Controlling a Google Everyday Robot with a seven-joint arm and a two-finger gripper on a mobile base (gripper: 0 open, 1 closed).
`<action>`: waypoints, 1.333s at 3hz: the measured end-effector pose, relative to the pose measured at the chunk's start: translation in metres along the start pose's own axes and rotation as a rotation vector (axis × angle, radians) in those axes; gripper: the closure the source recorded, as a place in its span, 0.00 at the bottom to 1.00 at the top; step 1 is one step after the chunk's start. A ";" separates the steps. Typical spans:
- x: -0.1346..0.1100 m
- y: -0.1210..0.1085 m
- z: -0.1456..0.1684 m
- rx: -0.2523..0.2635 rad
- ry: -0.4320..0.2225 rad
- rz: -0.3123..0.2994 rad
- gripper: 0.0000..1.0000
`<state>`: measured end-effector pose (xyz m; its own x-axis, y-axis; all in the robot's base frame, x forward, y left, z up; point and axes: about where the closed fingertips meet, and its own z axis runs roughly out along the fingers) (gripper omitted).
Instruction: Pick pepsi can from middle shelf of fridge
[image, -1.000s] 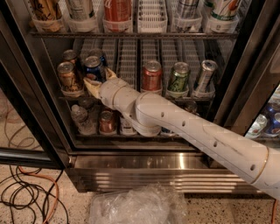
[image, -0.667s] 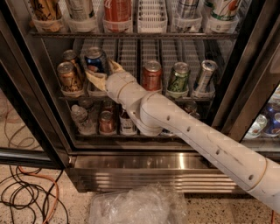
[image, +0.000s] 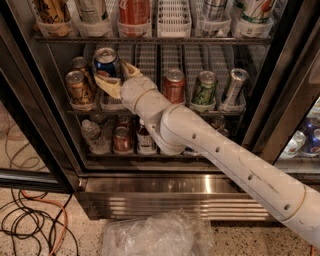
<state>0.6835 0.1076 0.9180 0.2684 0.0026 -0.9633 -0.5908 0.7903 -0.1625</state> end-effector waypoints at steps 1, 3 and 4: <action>0.002 0.005 0.002 -0.059 0.007 0.030 1.00; -0.027 -0.010 -0.036 -0.255 0.178 0.270 1.00; -0.036 -0.032 -0.071 -0.290 0.273 0.328 1.00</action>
Offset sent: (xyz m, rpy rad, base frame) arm -0.0462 -0.0386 -0.0181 0.0172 0.3729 0.4156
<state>0.6384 0.0391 0.9430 -0.1522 0.0312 -0.9879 -0.8078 0.5719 0.1425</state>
